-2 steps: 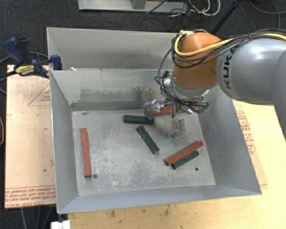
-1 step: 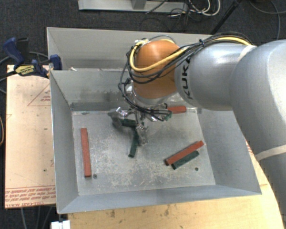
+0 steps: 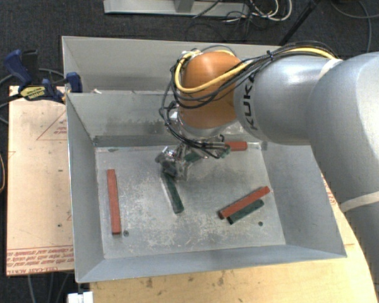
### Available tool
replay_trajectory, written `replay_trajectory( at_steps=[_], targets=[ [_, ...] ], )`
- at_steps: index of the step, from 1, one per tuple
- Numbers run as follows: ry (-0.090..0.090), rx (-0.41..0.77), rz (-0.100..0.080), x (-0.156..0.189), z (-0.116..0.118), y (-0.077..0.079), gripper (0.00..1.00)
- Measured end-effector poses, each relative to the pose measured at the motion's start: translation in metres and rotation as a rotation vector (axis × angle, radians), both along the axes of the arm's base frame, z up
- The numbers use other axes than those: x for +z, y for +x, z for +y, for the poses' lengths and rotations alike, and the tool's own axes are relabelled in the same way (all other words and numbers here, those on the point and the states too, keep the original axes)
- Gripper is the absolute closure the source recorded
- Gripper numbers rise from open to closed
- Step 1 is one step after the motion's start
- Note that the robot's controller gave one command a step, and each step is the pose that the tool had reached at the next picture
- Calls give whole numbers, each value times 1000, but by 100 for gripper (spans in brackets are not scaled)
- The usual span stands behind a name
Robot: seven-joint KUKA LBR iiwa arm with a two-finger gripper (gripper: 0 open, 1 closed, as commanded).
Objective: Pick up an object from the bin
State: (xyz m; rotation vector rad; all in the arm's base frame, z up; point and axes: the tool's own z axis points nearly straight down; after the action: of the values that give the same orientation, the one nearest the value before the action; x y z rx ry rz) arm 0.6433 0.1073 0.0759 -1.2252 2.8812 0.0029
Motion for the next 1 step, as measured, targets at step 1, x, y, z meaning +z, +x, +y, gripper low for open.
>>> replay_trajectory(
  at_steps=[1],
  targets=[
    [-2, -33, -2, 128, -5, -30, 100]
  ],
)
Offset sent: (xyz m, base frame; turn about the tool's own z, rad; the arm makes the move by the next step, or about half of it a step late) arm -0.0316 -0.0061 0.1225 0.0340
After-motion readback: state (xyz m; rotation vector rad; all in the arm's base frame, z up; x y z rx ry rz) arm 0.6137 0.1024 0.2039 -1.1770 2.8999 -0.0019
